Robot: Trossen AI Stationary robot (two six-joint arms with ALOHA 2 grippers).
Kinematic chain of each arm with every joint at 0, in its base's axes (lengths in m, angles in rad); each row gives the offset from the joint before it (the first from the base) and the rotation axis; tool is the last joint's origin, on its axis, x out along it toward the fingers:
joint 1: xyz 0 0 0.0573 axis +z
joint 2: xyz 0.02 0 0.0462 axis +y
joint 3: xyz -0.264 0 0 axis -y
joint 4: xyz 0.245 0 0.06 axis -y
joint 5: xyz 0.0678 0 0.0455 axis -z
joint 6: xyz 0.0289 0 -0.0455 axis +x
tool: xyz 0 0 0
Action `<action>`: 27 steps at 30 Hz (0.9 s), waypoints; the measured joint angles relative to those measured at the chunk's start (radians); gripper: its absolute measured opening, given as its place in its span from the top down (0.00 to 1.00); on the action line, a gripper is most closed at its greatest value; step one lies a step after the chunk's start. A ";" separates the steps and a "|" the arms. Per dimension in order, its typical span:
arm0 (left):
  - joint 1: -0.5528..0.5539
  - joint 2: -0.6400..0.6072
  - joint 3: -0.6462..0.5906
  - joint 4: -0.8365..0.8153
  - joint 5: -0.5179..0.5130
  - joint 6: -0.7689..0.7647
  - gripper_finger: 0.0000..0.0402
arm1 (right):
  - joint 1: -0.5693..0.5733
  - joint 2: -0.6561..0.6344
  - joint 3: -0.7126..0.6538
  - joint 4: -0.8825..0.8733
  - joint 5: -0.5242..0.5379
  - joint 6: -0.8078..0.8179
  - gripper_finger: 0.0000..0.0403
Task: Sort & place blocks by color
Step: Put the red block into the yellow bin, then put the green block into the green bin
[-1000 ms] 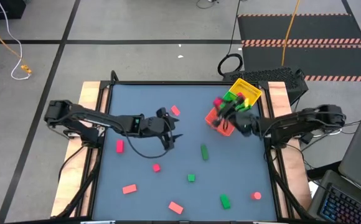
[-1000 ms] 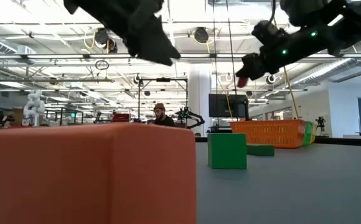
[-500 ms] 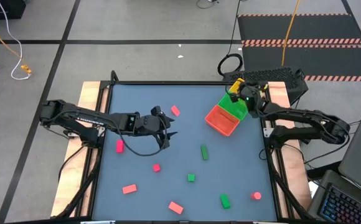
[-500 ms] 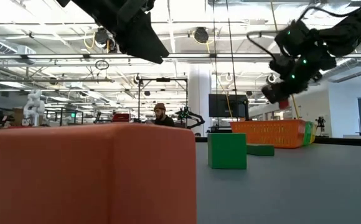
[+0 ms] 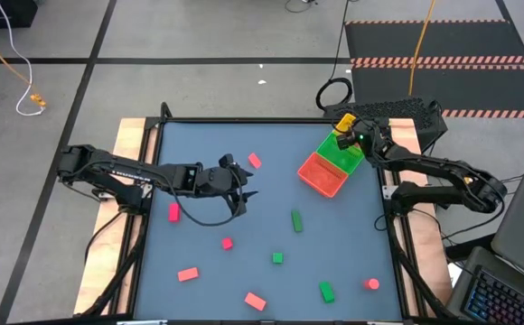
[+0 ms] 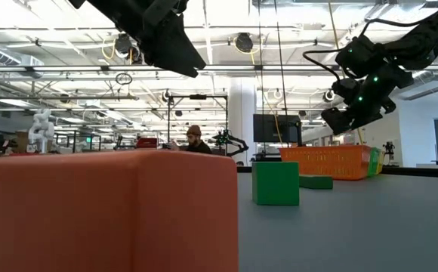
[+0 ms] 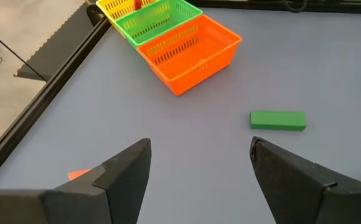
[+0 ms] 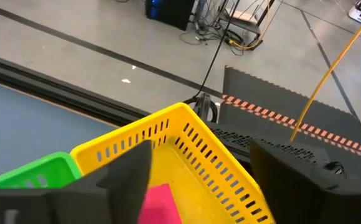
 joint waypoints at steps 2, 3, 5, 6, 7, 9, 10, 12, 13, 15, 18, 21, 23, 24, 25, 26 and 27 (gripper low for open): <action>0.000 0.000 0.000 -0.007 0.000 -0.005 0.33 | 0.000 0.000 0.000 0.000 0.000 -0.001 0.25; 0.000 0.000 0.000 -0.013 0.000 -0.008 0.33 | 0.001 0.000 0.000 0.000 0.000 -0.001 0.23; 0.000 0.000 0.000 -0.026 0.001 -0.015 0.33 | 0.004 -0.003 0.000 0.001 -0.004 0.001 0.19; 0.000 0.000 0.000 -0.032 0.002 -0.020 0.33 | 0.008 -0.006 0.000 0.004 -0.026 0.005 0.18; 0.000 0.000 0.000 -0.036 0.003 -0.022 0.33 | 0.010 -0.010 0.000 0.018 -0.061 0.009 0.17; 0.000 0.000 0.000 -0.036 0.003 -0.023 0.33 | 0.016 -0.029 0.000 0.038 -0.181 0.021 0.16; 0.000 0.000 0.000 -0.033 0.003 -0.023 0.33 | 0.022 -0.041 0.000 0.062 -0.254 0.026 0.16; 0.000 0.000 0.000 -0.031 0.003 -0.023 0.33 | 0.039 -0.069 0.000 0.122 -0.397 0.049 0.17; 0.000 0.000 0.000 -0.032 0.003 -0.023 0.33 | 0.049 -0.085 0.000 0.154 -0.468 0.066 0.17; 0.000 0.000 0.000 -0.033 0.003 -0.025 0.33 | 0.078 -0.117 0.000 0.217 -0.618 0.109 0.19; 0.000 0.000 0.000 -0.033 0.002 -0.026 0.33 | 0.141 -0.155 0.001 0.277 -0.806 0.162 0.20; 0.000 0.000 0.000 -0.030 0.002 -0.026 0.33 | 0.229 -0.182 0.001 0.283 -0.944 0.209 0.22; 0.000 0.001 0.000 -0.030 0.002 -0.029 0.33 | 0.303 -0.186 0.001 0.266 -0.973 0.238 0.22; 0.000 0.001 0.000 -0.030 0.002 -0.029 0.33 | 0.343 -0.185 0.001 0.250 -0.974 0.251 0.22; 0.000 0.001 0.000 -0.030 0.002 -0.029 0.33 | 0.385 -0.180 0.001 0.233 -0.970 0.259 0.22; 0.000 0.001 0.000 -0.030 0.002 -0.029 0.32 | 0.428 -0.172 0.001 0.216 -0.961 0.264 0.22; 0.000 0.001 0.000 -0.029 0.002 -0.029 0.33 | 0.473 -0.162 0.001 0.193 -0.942 0.265 0.22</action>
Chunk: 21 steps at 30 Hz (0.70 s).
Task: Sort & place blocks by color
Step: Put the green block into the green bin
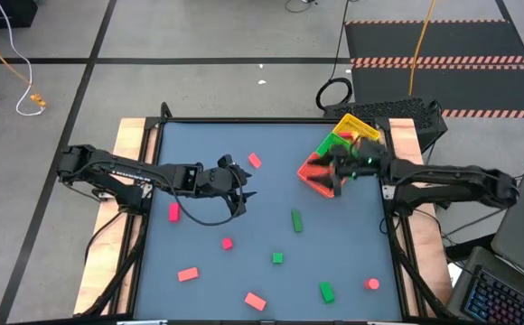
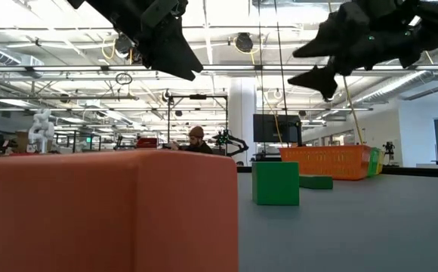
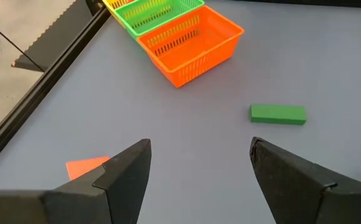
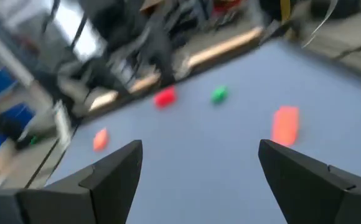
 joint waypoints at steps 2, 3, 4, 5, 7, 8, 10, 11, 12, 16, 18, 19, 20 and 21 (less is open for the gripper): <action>0.000 0.000 0.000 0.000 0.000 0.007 0.32 | 0.093 0.028 0.000 -0.040 0.070 -0.005 0.22; 0.002 0.000 0.000 0.001 -0.001 0.011 0.32 | 0.138 0.043 0.000 -0.053 0.108 -0.011 0.22; 0.004 0.000 0.000 0.002 -0.001 0.018 0.33 | 0.183 0.063 0.000 -0.056 0.147 -0.022 0.22; 0.006 0.000 0.000 0.004 -0.001 0.026 0.32 | 0.227 0.083 0.001 -0.054 0.185 -0.032 0.22; 0.012 0.000 0.000 0.009 -0.001 0.039 0.33 | 0.308 0.124 0.012 -0.063 0.258 -0.061 0.22; 0.015 0.000 0.000 0.016 -0.002 0.047 0.33 | 0.343 0.146 0.025 -0.068 0.293 -0.069 0.22; 0.024 0.000 0.000 0.036 -0.003 0.057 0.32 | 0.398 0.188 0.063 -0.092 0.383 -0.055 0.22; 0.028 0.000 0.000 0.046 -0.003 0.058 0.33 | 0.420 0.209 0.086 -0.115 0.426 -0.034 0.22; 0.035 0.000 0.000 0.057 -0.003 0.058 0.33 | 0.439 0.234 0.112 -0.146 0.462 -0.018 0.22; 0.061 0.000 0.000 0.085 -0.003 0.059 0.32 | 0.511 0.354 0.237 -0.288 0.563 0.011 0.22; 0.071 0.000 0.000 0.083 -0.003 0.059 0.33 | 0.532 0.423 0.309 -0.376 0.607 0.060 0.22; 0.073 0.000 0.000 0.080 -0.003 0.057 0.33 | 0.536 0.460 0.346 -0.426 0.612 0.099 0.23; 0.075 0.000 0.000 0.078 -0.003 0.056 0.32 | 0.539 0.494 0.384 -0.484 0.617 0.150 0.23; 0.075 0.000 0.000 0.076 -0.003 0.056 0.32 | 0.540 0.529 0.422 -0.537 0.617 0.206 0.23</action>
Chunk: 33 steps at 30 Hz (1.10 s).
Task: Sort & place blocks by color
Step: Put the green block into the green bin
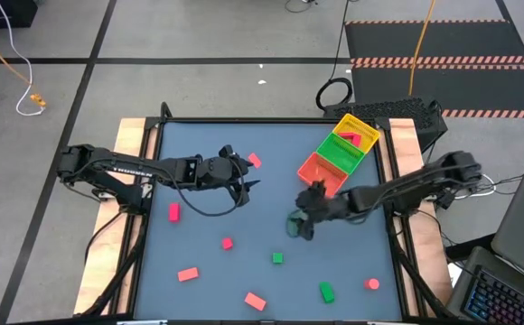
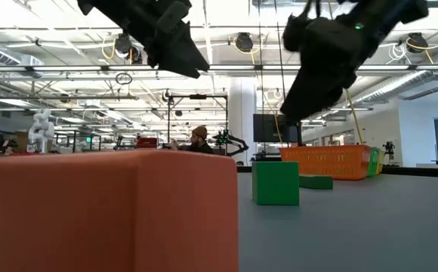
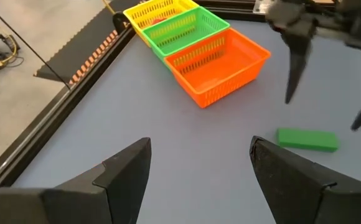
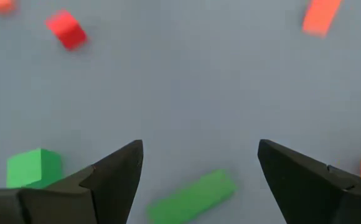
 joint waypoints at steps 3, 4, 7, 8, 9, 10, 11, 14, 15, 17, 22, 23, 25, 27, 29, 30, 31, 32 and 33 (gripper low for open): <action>0.000 0.000 0.000 -0.002 0.000 0.006 0.32 | 0.003 0.093 0.109 -0.160 0.003 0.142 0.25; 0.000 0.000 0.000 -0.001 0.000 0.010 0.32 | 0.003 0.120 0.137 -0.204 0.004 0.174 0.26; 0.000 0.000 0.000 0.006 0.000 0.024 0.32 | 0.004 0.193 0.194 -0.288 -0.008 0.246 0.26; 0.000 0.000 0.000 0.007 0.000 0.026 0.32 | 0.004 0.212 0.204 -0.303 -0.008 0.265 0.26; 0.000 0.000 0.000 0.007 0.000 0.027 0.32 | 0.005 0.227 0.212 -0.313 -0.010 0.282 0.26; 0.000 0.000 0.000 0.007 0.000 0.027 0.32 | 0.005 0.240 0.215 -0.314 -0.012 0.293 0.26; 0.000 0.000 0.000 0.007 0.000 0.031 0.32 | 0.005 0.252 0.215 -0.313 -0.012 0.308 0.26; 0.000 0.000 0.000 0.007 0.001 0.036 0.32 | 0.007 0.290 0.215 -0.317 -0.012 0.341 0.26; 0.000 0.000 0.000 0.007 0.001 0.037 0.32 | 0.009 0.302 0.215 -0.318 -0.013 0.347 0.26; 0.000 0.000 0.000 0.007 0.001 0.037 0.32 | 0.017 0.322 0.215 -0.316 -0.014 0.359 0.26; 0.000 0.000 0.000 0.007 0.003 0.029 0.32 | 0.034 0.356 0.216 -0.322 -0.010 0.361 0.26; 0.000 0.000 0.000 0.007 0.003 0.026 0.32 | 0.037 0.358 0.216 -0.322 -0.009 0.358 0.26; 0.000 0.000 0.000 0.006 0.004 0.023 0.33 | 0.042 0.361 0.217 -0.324 -0.004 0.343 0.27; 0.000 0.000 0.000 0.006 0.003 0.023 0.32 | 0.049 0.361 0.217 -0.326 0.012 0.336 0.29; 0.000 0.000 0.000 0.006 0.003 0.023 0.32 | 0.056 0.360 0.217 -0.328 0.029 0.330 0.34; 0.000 0.000 0.000 0.006 0.003 0.023 0.32 | 0.061 0.359 0.217 -0.328 0.037 0.323 0.37; 0.000 0.000 0.000 0.006 0.003 0.023 0.32 | 0.064 0.359 0.217 -0.329 0.041 0.317 0.40; 0.000 0.000 0.000 0.006 0.003 0.023 0.33 | 0.068 0.359 0.217 -0.328 0.043 0.312 0.44; 0.000 0.000 0.000 0.005 0.003 0.023 0.32 | 0.070 0.359 0.217 -0.328 0.043 0.308 0.48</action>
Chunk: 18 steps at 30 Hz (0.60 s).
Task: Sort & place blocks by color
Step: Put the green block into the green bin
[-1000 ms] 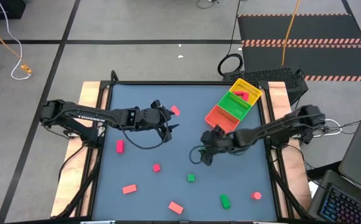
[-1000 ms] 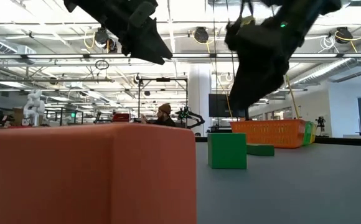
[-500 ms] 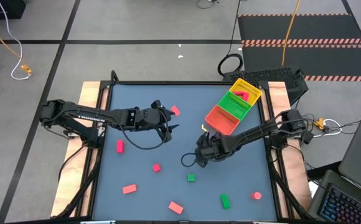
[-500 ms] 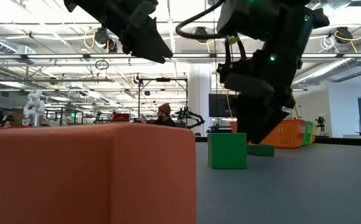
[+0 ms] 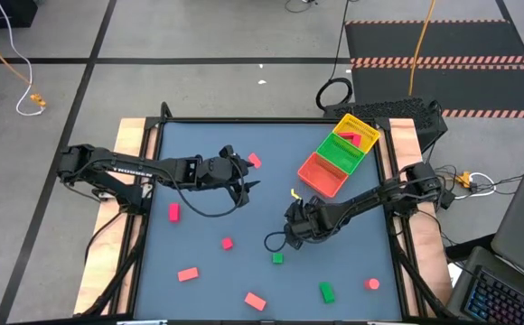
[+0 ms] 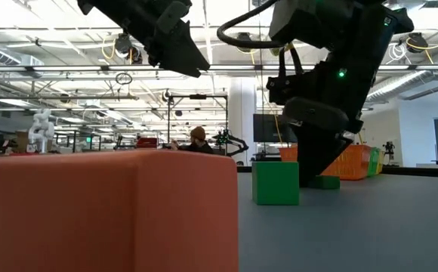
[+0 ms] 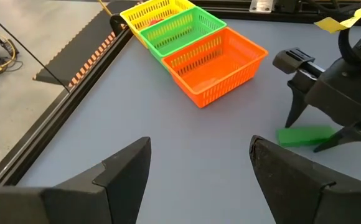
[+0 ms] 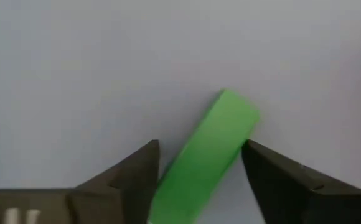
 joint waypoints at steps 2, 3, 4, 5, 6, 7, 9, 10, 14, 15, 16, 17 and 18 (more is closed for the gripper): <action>0.000 0.000 0.000 0.000 0.000 0.000 0.32 | 0.005 0.000 0.000 0.000 -0.001 -0.014 0.58; 0.000 0.000 0.000 0.000 0.000 0.000 0.32 | 0.006 0.000 0.000 0.000 -0.001 -0.023 0.63; 0.000 0.000 0.000 0.000 0.000 0.000 0.32 | 0.007 0.000 -0.001 0.002 -0.001 -0.033 0.68; 0.000 0.000 0.000 0.000 0.000 0.000 0.33 | 0.008 -0.001 -0.001 0.006 -0.001 -0.047 0.73; 0.000 0.000 0.000 0.000 0.000 0.000 0.32 | 0.010 -0.006 -0.001 0.007 -0.001 -0.062 0.77; 0.000 0.000 0.000 0.000 0.000 0.000 0.32 | 0.011 -0.012 -0.002 0.011 -0.001 -0.079 0.77; 0.000 0.000 0.000 -0.001 0.000 0.000 0.32 | 0.012 -0.027 -0.002 0.024 0.001 -0.109 0.77; 0.000 0.000 0.000 -0.001 0.000 0.000 0.32 | 0.012 -0.039 -0.002 0.026 0.009 -0.121 0.77; 0.000 0.000 0.000 -0.003 0.000 0.000 0.32 | 0.012 -0.110 -0.002 0.023 0.053 -0.163 0.77; 0.000 0.000 0.000 -0.003 0.000 0.000 0.33 | 0.012 -0.132 -0.002 0.015 0.068 -0.176 0.77; 0.000 0.000 0.000 -0.003 -0.001 0.000 0.32 | 0.012 -0.158 -0.002 0.007 0.085 -0.187 0.77; 0.000 0.000 0.000 -0.003 -0.001 0.000 0.33 | 0.012 -0.185 -0.002 -0.005 0.105 -0.197 0.77; 0.000 0.000 0.000 -0.003 -0.001 0.000 0.33 | 0.011 -0.214 -0.002 -0.021 0.127 -0.208 0.77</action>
